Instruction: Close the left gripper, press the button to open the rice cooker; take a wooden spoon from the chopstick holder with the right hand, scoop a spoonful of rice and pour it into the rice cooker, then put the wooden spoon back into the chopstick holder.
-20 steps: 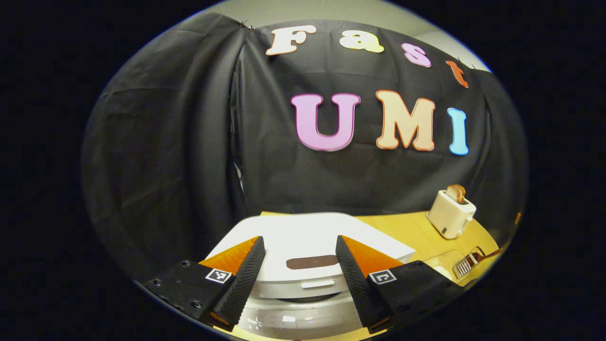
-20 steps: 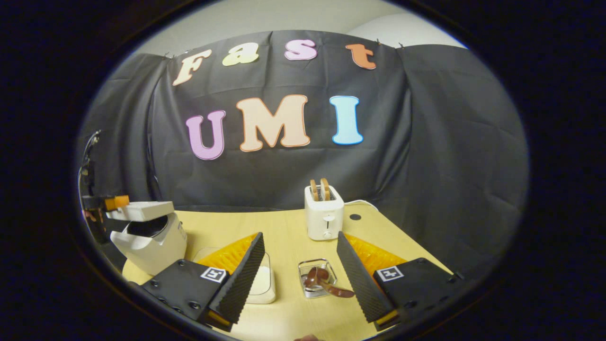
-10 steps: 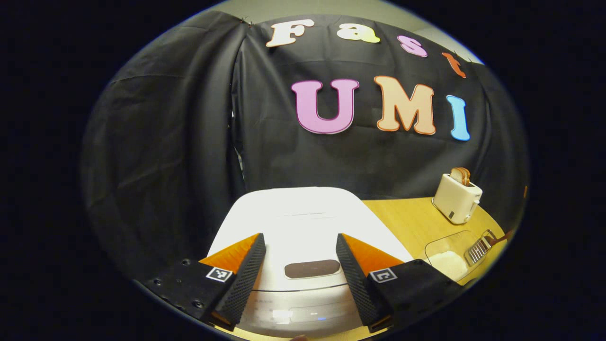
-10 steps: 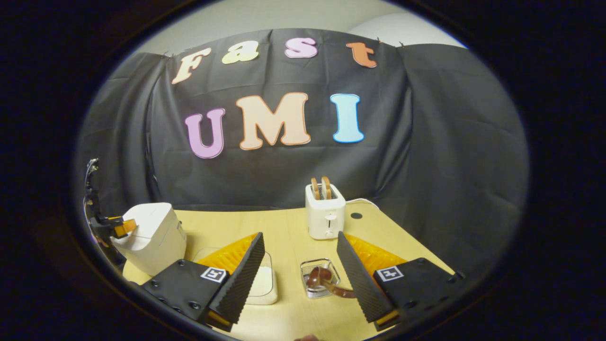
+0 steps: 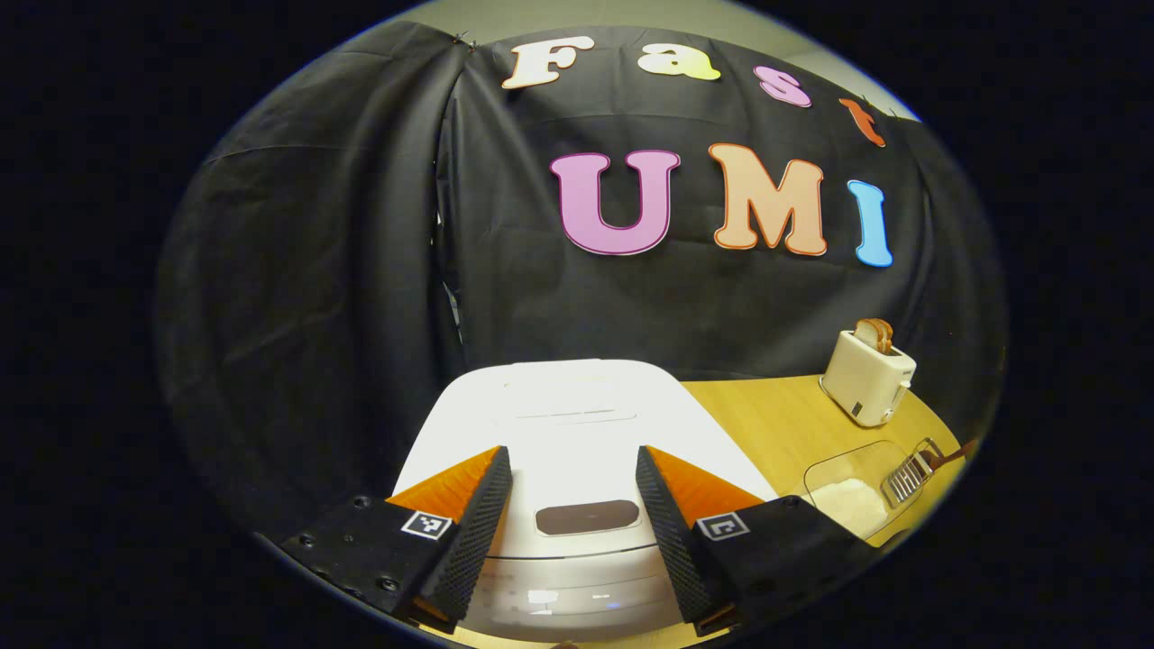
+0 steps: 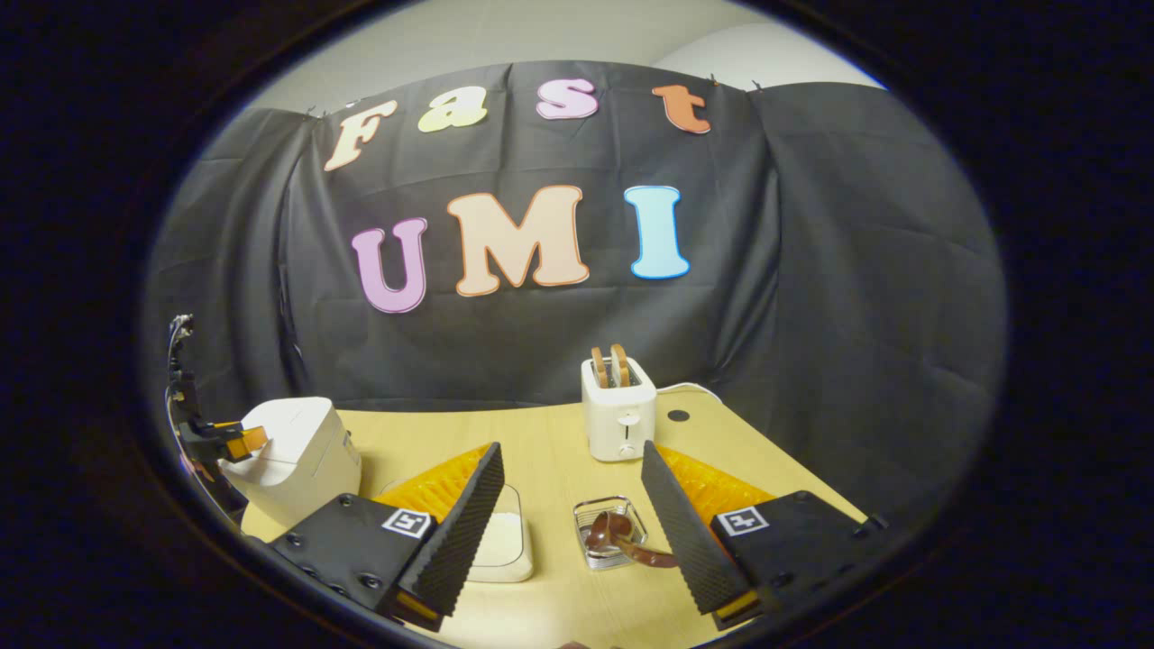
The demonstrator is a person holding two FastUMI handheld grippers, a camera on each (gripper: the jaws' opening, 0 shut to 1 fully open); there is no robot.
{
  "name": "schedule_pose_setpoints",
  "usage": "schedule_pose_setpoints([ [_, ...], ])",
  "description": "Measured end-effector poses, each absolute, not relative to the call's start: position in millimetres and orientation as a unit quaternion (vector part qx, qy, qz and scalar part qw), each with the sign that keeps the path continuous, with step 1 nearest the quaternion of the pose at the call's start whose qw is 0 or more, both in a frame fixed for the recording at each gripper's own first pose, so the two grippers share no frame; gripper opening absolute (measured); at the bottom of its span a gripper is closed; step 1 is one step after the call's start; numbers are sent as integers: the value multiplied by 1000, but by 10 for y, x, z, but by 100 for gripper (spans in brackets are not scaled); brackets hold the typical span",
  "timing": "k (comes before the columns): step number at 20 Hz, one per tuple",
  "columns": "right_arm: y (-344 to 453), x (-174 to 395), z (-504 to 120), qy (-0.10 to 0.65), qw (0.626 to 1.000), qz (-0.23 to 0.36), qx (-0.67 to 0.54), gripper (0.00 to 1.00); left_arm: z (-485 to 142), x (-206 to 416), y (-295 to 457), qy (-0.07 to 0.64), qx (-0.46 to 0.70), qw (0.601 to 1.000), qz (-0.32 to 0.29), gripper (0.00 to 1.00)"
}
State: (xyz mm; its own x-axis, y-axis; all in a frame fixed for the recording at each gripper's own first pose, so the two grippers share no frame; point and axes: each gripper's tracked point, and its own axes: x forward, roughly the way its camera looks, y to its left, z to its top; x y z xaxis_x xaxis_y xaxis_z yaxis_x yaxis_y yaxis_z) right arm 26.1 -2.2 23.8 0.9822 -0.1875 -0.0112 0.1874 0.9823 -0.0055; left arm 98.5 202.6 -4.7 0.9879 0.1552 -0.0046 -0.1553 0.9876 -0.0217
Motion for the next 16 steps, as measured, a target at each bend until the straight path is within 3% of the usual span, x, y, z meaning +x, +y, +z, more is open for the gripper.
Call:
schedule_pose_setpoints([
  [5,-15,261,549,-28,996,-82,-17,98,493,827,1563,-47,25,998,34,80],
  [9,-2,188,789,-58,995,-76,-27,99,692,729,1173,-54,-11,998,3,80],
  [16,-113,35,1065,-108,990,-91,-22,98,809,583,984,-65,-20,998,9,80],
])
